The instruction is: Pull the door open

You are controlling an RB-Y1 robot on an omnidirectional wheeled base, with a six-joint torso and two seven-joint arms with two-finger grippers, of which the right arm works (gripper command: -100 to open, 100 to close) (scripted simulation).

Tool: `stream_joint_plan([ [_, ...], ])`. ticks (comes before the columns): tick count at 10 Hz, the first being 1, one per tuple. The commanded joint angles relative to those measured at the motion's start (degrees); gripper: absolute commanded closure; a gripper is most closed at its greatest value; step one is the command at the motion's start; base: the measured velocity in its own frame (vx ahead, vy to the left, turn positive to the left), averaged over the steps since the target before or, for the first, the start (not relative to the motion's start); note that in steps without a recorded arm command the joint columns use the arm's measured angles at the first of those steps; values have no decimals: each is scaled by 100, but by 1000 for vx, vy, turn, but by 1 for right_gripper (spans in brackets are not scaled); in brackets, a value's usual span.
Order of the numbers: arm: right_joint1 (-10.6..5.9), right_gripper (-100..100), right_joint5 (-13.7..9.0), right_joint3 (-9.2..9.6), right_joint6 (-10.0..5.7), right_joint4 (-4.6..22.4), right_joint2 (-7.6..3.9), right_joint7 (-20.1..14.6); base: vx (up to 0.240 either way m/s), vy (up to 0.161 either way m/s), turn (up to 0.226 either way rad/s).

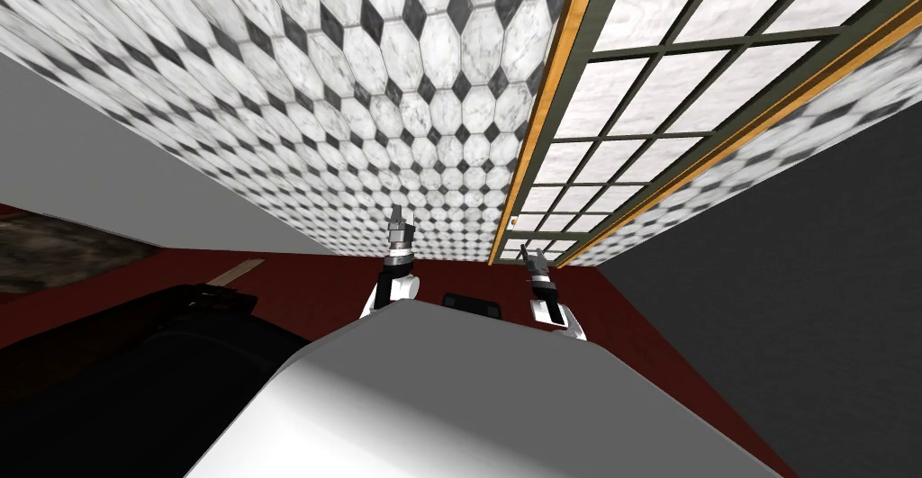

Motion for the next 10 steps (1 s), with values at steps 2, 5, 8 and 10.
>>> stream_joint_plan([
  [2, -160, -100, 72, -75, -96, 448, -23, 336, 90, -25, 34],
  [5, -324, -100, 152, -155, -201, 934, -43, 690, 94, -37, 35],
  [8, -478, -100, 226, -229, -299, 1382, -59, 1021, 91, -29, 32],
  [10, -570, -100, 271, -274, -358, 1650, -68, 1220, 86, -42, 29],
])
